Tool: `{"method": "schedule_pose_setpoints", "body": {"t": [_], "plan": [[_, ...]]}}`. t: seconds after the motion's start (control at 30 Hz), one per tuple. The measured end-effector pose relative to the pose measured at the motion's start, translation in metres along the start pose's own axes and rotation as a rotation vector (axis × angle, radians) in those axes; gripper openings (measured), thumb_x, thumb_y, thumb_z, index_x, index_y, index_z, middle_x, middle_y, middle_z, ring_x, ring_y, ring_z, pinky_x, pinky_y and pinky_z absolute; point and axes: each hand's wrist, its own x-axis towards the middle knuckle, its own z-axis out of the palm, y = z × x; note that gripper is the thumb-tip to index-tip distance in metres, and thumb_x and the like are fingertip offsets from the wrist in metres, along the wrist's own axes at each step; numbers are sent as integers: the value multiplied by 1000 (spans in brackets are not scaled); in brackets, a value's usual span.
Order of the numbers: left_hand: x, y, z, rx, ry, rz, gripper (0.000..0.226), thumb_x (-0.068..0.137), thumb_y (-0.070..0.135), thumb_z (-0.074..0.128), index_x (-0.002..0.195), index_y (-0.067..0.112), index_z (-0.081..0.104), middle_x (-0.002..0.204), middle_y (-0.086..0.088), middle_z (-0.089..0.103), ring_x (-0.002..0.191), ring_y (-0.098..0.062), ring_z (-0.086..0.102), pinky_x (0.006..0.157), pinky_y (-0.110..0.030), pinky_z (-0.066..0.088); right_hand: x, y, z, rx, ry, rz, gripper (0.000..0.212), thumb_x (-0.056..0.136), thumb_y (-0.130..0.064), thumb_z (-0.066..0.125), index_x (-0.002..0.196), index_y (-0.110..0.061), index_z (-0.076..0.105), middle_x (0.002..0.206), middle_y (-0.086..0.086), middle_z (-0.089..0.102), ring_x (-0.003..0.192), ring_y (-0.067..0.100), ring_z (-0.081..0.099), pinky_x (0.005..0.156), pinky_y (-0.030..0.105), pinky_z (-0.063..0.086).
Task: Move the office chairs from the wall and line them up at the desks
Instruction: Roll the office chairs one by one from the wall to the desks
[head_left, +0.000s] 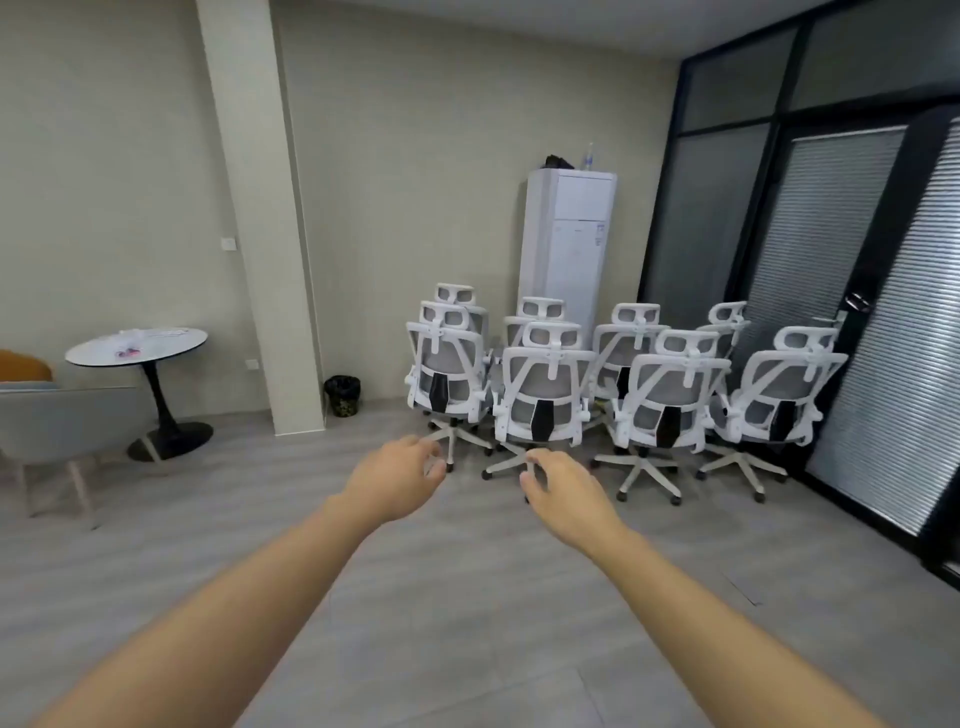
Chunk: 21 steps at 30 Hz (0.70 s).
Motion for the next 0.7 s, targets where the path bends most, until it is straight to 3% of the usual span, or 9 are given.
{"method": "schedule_pose_setpoints", "body": {"t": [0.2, 0.47, 0.7], "plan": [[95, -85, 5, 169, -107, 4, 43, 100, 44, 36, 136, 26, 52, 135, -2, 55, 119, -25, 52, 94, -39, 44, 110, -16, 48, -181, -143, 63, 42, 102, -42, 43, 140, -25, 49, 131, 3, 56, 119, 27, 54, 99, 44, 44], [239, -151, 26, 169, -101, 22, 42, 99, 44, 33, 132, 25, 52, 128, -2, 57, 114, -25, 53, 93, -40, 43, 257, -20, 96, -245, -145, 50, 40, 100, -40, 40, 135, -23, 50, 122, 3, 59, 112, 29, 57, 95, 45, 46], [383, -184, 66, 167, -92, 33, 38, 100, 41, 34, 129, 24, 54, 130, -1, 56, 116, -26, 52, 96, -40, 40, 402, 23, 148, -297, -138, -5, 37, 99, -38, 40, 129, -21, 53, 123, 6, 60, 107, 31, 59, 89, 43, 48]]}}
